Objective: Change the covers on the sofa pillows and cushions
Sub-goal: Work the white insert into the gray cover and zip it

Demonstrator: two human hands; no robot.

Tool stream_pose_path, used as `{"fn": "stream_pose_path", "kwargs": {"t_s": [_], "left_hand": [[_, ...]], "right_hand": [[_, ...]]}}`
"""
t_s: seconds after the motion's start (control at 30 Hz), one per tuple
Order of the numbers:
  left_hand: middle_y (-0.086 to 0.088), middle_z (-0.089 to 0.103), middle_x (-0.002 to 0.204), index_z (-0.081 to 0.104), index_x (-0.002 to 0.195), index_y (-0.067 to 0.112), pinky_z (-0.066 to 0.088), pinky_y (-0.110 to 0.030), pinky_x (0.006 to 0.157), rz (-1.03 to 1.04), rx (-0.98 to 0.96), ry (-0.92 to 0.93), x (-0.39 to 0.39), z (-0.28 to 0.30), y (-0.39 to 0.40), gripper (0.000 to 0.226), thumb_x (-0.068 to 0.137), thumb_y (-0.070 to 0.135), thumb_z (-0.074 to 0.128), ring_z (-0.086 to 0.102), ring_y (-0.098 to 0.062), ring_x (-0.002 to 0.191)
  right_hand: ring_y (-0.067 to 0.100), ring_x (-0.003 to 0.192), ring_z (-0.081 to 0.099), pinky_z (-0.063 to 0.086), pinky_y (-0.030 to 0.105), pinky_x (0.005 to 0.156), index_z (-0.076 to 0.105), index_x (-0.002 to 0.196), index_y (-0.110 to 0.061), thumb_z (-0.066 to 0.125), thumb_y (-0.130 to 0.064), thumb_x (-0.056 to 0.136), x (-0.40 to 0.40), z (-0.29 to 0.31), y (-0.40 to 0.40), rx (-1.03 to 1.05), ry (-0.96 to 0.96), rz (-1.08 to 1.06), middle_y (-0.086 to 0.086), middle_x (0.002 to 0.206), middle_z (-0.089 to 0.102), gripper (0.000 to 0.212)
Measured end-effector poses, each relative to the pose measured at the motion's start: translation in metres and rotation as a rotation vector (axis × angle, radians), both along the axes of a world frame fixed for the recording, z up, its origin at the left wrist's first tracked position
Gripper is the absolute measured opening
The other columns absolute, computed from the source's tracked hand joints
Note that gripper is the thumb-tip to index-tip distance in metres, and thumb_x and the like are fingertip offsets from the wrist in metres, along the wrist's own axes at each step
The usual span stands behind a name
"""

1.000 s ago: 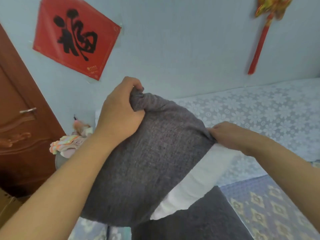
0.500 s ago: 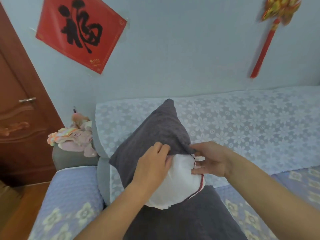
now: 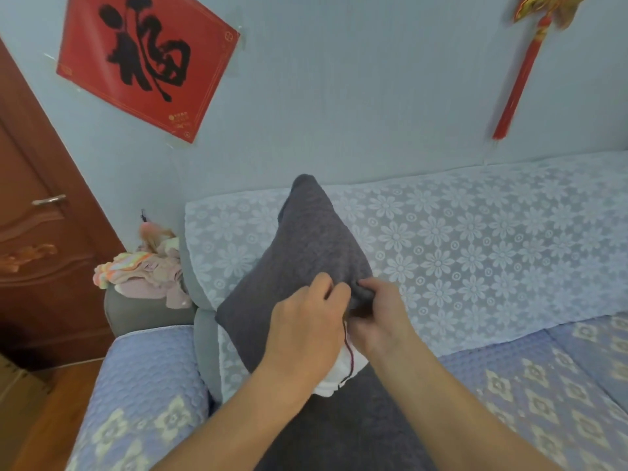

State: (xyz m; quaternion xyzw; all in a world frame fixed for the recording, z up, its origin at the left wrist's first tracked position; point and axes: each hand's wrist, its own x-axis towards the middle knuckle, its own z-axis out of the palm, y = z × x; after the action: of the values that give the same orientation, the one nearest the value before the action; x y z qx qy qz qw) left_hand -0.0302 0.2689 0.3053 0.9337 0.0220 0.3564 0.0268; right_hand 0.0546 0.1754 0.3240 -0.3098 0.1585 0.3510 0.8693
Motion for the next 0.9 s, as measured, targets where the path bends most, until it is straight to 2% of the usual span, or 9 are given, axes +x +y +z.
{"fn": "stream_pose_path", "kwargs": {"t_s": [0.13,0.27,0.4,0.53,0.6,0.7,0.77,0.83,0.9], "left_hand": [[0.0,0.049,0.08,0.059,0.087,0.017,0.022,-0.027,0.041,0.111,-0.108,0.064,-0.004,-0.012,0.006,0.017,0.075,0.008,0.067,0.032,-0.014,0.049],[-0.004,0.045,0.086,0.054,0.093,0.016,0.019,-0.029,0.045,0.303,-0.169,0.146,-0.008,-0.03,0.047,0.025,0.077,0.009,0.072,0.029,-0.016,0.054],[0.0,0.041,0.086,0.042,0.087,0.017,0.025,-0.03,0.051,0.353,-0.267,0.145,-0.012,-0.032,0.07,0.024,0.08,0.017,0.066,0.035,-0.016,0.063],[0.009,0.047,0.068,0.041,0.085,0.022,0.033,-0.033,0.052,0.24,-0.495,0.126,0.001,-0.015,0.061,0.018,0.09,0.02,0.059,0.046,-0.013,0.059],[0.005,0.053,0.068,0.045,0.083,0.022,0.043,-0.04,0.059,0.228,-0.62,0.114,0.012,-0.003,0.066,0.015,0.093,0.028,0.054,0.053,-0.02,0.064],[0.0,0.057,0.071,0.046,0.076,0.022,0.047,-0.041,0.064,0.313,-0.62,0.18,0.033,0.021,0.083,0.028,0.092,0.044,0.052,0.055,-0.027,0.068],[0.002,0.058,0.073,0.046,0.085,0.021,0.048,-0.038,0.061,0.358,-0.349,0.202,0.046,0.029,0.091,0.028,0.09,0.048,0.053,0.056,-0.026,0.067],[0.001,0.06,0.079,0.049,0.102,0.022,0.043,-0.034,0.054,0.312,-0.11,0.178,0.053,0.029,0.092,0.021,0.092,0.039,0.057,0.057,-0.025,0.065],[0.002,0.059,0.079,0.051,0.108,0.021,0.038,-0.032,0.051,0.265,-0.051,0.191,0.056,0.028,0.094,0.021,0.092,0.034,0.059,0.057,-0.023,0.063]], "right_hand": [[0.043,0.109,0.064,0.045,0.054,0.104,0.07,0.085,0.011,0.052,-0.005,0.088,0.019,0.013,0.007,0.242,0.038,0.026,0.029,0.11,0.068,0.024],[0.036,0.115,0.063,0.049,0.047,0.103,0.059,0.122,0.014,0.061,0.002,0.086,0.037,-0.003,0.003,0.066,-0.015,0.3,0.025,0.123,0.063,0.038],[0.017,0.08,0.059,0.048,0.036,0.086,0.063,0.091,-0.008,0.069,-0.014,0.079,0.039,-0.019,-0.003,-0.207,-0.083,0.515,0.006,0.085,0.061,0.015],[0.017,0.089,0.061,0.039,0.034,0.09,0.067,0.096,-0.008,0.068,-0.034,0.081,0.028,-0.019,0.004,-0.18,-0.202,0.489,0.005,0.091,0.066,0.03],[0.02,0.111,0.063,0.043,0.033,0.101,0.067,0.121,-0.006,0.065,-0.036,0.091,0.017,-0.019,0.008,-0.086,-0.418,0.428,0.006,0.118,0.07,0.041],[0.013,0.126,0.058,0.046,0.034,0.106,0.05,0.142,-0.026,0.064,-0.017,0.095,-0.01,-0.037,0.019,-0.329,-1.066,0.398,-0.005,0.134,0.062,0.05],[0.005,0.117,0.056,0.046,0.029,0.098,0.05,0.133,-0.034,0.068,-0.023,0.09,-0.018,-0.057,0.03,-0.625,-1.369,0.296,-0.014,0.121,0.061,0.048],[0.004,0.096,0.051,0.042,0.027,0.084,0.049,0.119,-0.034,0.065,-0.041,0.088,-0.017,-0.067,0.037,-0.955,-1.48,0.186,-0.015,0.101,0.054,0.036],[0.009,0.092,0.045,0.041,0.027,0.081,0.042,0.136,-0.033,0.054,-0.056,0.089,-0.014,-0.077,0.043,-1.14,-1.567,0.143,-0.01,0.099,0.048,0.054]]}}
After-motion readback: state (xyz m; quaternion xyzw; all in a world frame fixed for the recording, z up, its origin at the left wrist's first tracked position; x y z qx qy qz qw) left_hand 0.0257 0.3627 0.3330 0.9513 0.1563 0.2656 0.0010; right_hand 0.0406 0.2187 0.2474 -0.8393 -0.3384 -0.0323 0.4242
